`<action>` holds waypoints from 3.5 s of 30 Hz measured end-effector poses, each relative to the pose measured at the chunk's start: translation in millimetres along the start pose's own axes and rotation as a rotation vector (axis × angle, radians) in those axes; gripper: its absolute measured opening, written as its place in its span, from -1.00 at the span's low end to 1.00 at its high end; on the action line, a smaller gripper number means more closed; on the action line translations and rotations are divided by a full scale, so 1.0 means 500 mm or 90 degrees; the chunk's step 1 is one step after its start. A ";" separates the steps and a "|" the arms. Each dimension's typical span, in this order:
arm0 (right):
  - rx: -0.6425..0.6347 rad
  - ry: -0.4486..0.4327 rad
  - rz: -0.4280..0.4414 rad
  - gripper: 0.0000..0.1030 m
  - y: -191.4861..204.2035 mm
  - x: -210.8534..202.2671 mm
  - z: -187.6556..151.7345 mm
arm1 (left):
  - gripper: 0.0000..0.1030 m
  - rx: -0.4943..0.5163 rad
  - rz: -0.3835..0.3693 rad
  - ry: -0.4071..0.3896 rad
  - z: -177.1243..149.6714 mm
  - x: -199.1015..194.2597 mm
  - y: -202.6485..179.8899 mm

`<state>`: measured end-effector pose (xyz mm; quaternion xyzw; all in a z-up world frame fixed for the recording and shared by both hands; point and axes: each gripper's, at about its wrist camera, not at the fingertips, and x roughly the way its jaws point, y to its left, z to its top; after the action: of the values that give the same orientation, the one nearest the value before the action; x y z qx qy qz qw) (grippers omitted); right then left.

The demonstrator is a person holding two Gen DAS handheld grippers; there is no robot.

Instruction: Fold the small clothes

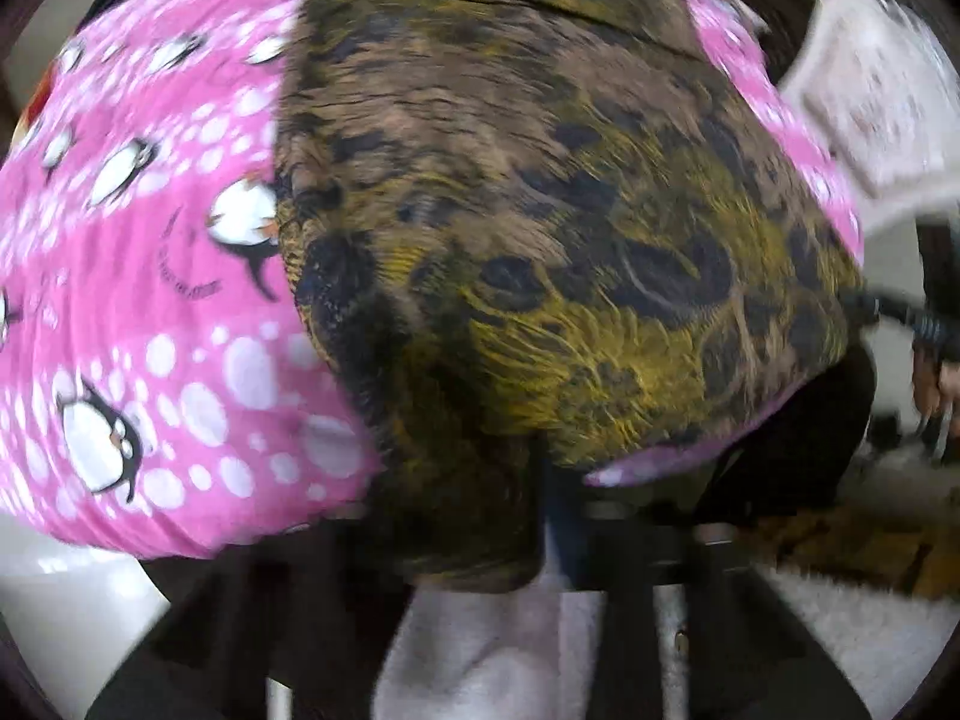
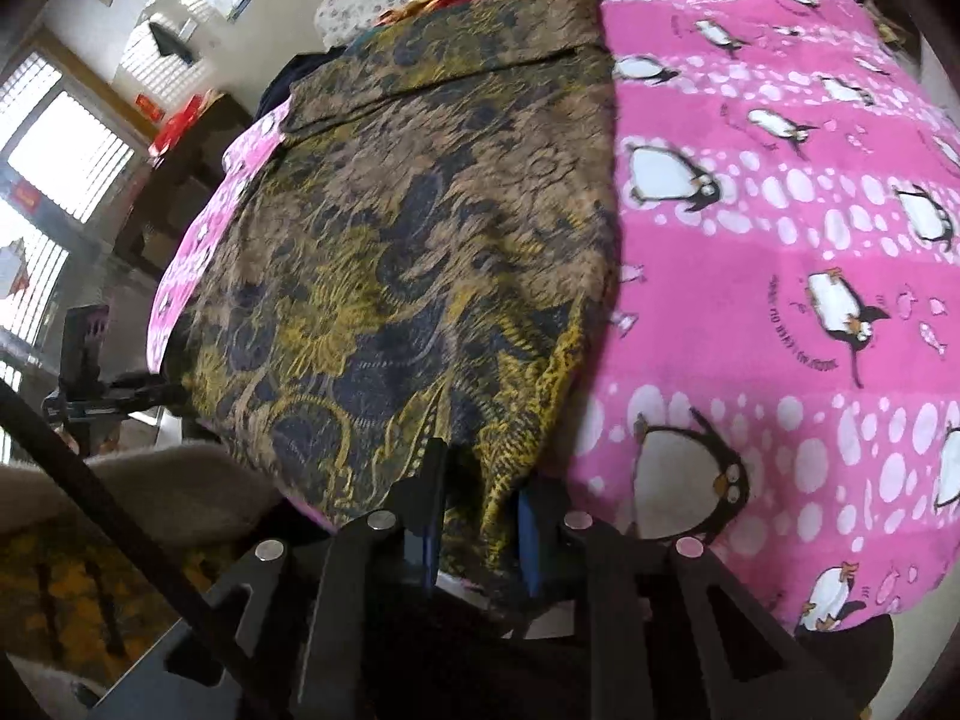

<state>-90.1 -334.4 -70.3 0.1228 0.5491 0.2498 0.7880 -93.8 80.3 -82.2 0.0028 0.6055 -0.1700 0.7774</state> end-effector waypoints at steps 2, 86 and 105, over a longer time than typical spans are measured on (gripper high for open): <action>0.011 0.002 0.020 -0.58 -0.008 -0.002 0.002 | -0.73 -0.012 -0.032 0.010 0.003 0.004 0.004; -0.074 -0.181 -0.060 0.35 0.012 0.200 0.725 | 0.49 -0.197 0.005 -0.197 0.668 -0.012 0.261; -0.052 -0.111 -0.177 0.76 -0.064 0.093 0.523 | 0.56 -0.153 0.047 -0.141 0.490 0.048 0.192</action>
<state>173.3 -316.0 -26.6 0.0347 0.4798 0.1488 0.8640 167.5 112.9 -58.6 -0.0868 0.5314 -0.0665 0.8400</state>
